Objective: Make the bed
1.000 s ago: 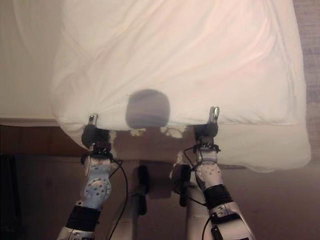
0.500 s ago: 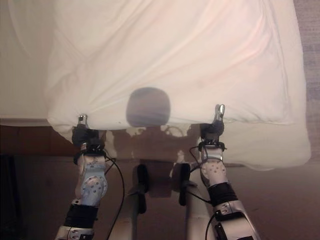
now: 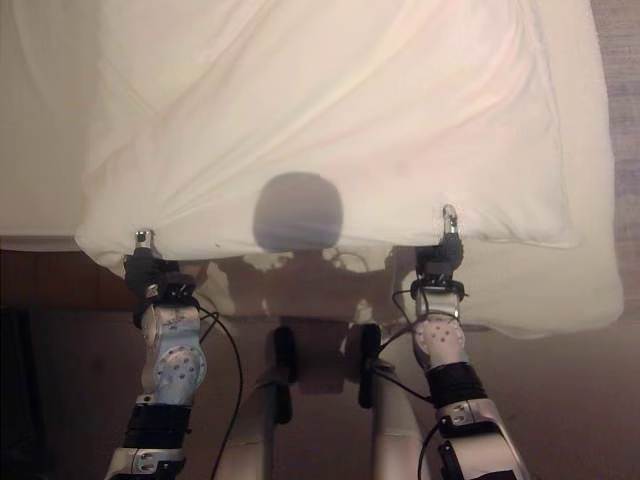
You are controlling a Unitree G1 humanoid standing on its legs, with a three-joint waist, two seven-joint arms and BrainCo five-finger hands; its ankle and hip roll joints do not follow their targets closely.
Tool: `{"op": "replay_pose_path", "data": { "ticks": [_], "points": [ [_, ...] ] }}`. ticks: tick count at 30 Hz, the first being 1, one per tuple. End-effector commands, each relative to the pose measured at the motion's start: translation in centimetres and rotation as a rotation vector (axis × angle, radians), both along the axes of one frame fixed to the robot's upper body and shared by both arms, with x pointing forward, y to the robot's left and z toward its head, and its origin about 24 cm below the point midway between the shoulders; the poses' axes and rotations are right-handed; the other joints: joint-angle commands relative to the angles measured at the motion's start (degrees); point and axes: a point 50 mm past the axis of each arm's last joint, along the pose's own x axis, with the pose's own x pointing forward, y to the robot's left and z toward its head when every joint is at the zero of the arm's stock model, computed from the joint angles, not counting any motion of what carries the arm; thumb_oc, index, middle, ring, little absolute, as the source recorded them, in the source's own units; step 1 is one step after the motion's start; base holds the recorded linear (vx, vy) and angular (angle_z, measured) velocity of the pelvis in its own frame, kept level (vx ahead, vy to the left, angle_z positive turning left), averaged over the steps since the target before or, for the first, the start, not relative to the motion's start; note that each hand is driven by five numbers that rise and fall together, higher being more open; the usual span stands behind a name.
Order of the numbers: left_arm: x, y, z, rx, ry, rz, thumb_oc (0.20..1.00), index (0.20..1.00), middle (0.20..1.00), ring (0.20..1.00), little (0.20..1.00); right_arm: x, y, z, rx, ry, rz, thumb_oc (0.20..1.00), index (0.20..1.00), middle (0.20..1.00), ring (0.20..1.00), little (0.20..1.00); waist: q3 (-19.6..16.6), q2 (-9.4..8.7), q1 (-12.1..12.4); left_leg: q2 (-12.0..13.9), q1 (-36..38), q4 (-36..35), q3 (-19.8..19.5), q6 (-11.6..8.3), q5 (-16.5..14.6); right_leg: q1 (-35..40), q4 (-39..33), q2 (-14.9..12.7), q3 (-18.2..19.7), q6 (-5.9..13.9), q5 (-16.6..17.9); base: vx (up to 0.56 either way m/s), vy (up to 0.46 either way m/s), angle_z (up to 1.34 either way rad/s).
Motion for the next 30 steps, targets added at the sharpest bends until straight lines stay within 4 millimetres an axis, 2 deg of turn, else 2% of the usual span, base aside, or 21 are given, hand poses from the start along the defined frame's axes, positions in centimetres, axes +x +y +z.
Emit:
{"op": "replay_pose_path", "data": {
  "ticks": [1,2,3,4,10,13,18,22,27,28,30],
  "points": [
    [-3.3,6.2,-0.1,0.025,-0.078,0.292,0.2,0.2,0.2,0.2,0.2,-1.6,-1.4,0.5,-0.07,-0.106,-0.069,0.2,0.2,0.2,0.2,0.2,-7.42,0.2,1.18,-2.45,-3.38,2.13,0.32,3.02,-2.53,1.02,-7.31,0.5,-0.33,6.69,2.99,0.0,0.0,0.0],
    [-3.3,6.0,-0.1,0.023,-0.084,0.282,0.3,0.3,0.3,0.3,0.3,-1.7,-0.7,0.7,-0.073,-0.126,-0.041,0.2,0.2,0.2,0.2,0.2,-7.2,0.21,1.24,-2.45,-3.04,2.29,0.19,2.98,-2.98,1.34,-7.03,0.57,-0.27,6.72,2.49,0.0,0.0,0.0],
    [-3.3,6.0,-0.1,0.021,-0.086,0.279,0.533,0.533,0.533,0.533,0.533,-1.8,-0.4,0.8,-0.077,-0.133,-0.031,0.2,0.2,0.2,0.2,0.2,-7.18,0.19,1.22,-2.49,-3.27,2.24,0.22,3.04,-2.56,1.12,-7.02,0.55,-0.27,6.63,2.85,0.0,0.0,0.0],
    [-3.3,5.9,-0.3,0.014,-0.084,0.27,1.0,1.0,1.0,1.0,1.0,-1.9,-0.2,1.0,-0.077,-0.149,-0.021,0.2,0.2,0.2,0.2,0.2,-7.25,0.2,1.22,-2.54,-3.24,2.13,0.23,3.05,-2.48,1.08,-6.99,0.53,-0.25,6.62,2.88,0.0,0.0,0.0],
    [-3.0,4.8,-2.0,-0.097,-0.082,0.185,1.0,1.0,1.0,1.0,1.0,-3.0,1.8,3.1,-0.046,-0.275,0.022,0.2,0.2,0.2,0.2,0.2,-6.83,0.36,1.35,-2.81,-2.1,0.18,0.59,2.45,-1.64,1.85,-8.16,0.5,-0.22,6.87,3.12,0.0,0.0,0.0],
    [-2.8,3.6,-4.4,-0.203,-0.053,0.087,1.0,1.0,1.0,1.0,1.0,-3.9,2.7,4.1,-0.038,-0.345,0.049,0.2,0.2,0.2,0.2,0.2,-6.55,0.23,1.17,-2.75,-1.76,-0.11,0.54,2.6,-1.18,2.12,-8.3,0.66,-0.3,6.68,3.4,-0.01,-0.007,0.0],
    [-2.4,0.8,-7.6,-0.286,0.05,-0.078,1.0,1.0,1.0,1.0,1.0,-5.8,4.2,6.4,-0.042,-0.461,0.085,0.2,0.2,0.2,0.2,0.2,-5.89,-0.12,0.56,-2.45,-1.55,0.53,0.88,2.56,-1.57,2.53,-8.13,0.83,-0.09,6.58,3.33,0.0,0.0,0.0],
    [-1.9,-1.6,-9.7,-0.351,0.107,-0.214,1.0,1.0,1.0,1.0,1.0,-6.8,5.2,7.1,-0.036,-0.512,0.116,0.2,0.2,0.2,0.2,0.2,-5.71,-0.6,-0.24,-2.21,-1.04,0.38,1.35,2.5,-1.63,2.9,-8.43,0.91,0.18,6.73,3.62,-0.01,0.007,-0.05],
    [-0.7,-4.4,-10.4,-0.386,0.1,-0.377,1.0,1.0,1.0,1.0,1.0,-7.5,6.1,7.4,-0.026,-0.548,0.162,0.2,0.2,0.2,0.2,0.2,-5.73,-1.52,-1.31,-2.09,-0.78,0.44,1.84,2.36,-1.78,2.86,-8.47,1.18,0.92,6.78,3.89,0.0,0.0,0.0],
    [-0.7,-4.4,-10.4,-0.386,0.1,-0.377,1.0,1.0,1.0,1.0,1.0,-7.5,6.1,7.4,-0.026,-0.548,0.162,0.2,0.2,0.2,0.2,0.2,-5.73,-1.52,-1.3,-2.09,-0.78,0.44,1.85,2.36,-1.78,2.85,-8.47,1.18,0.93,6.78,3.89,0.0,0.0,0.0],
    [0.3,-6.8,-9.9,-0.39,0.077,-0.497,1.0,1.0,1.0,1.0,1.0,-7.7,6.7,7.4,-0.012,-0.564,0.189,0.2,0.2,0.2,0.2,0.2,-6.06,-2.31,-2.18,-1.84,-1.01,1.05,2.19,2.33,-2.06,2.53,-8.02,1.34,1.11,6.76,3.84,0.0,0.0,-0.02]
  ]
}}
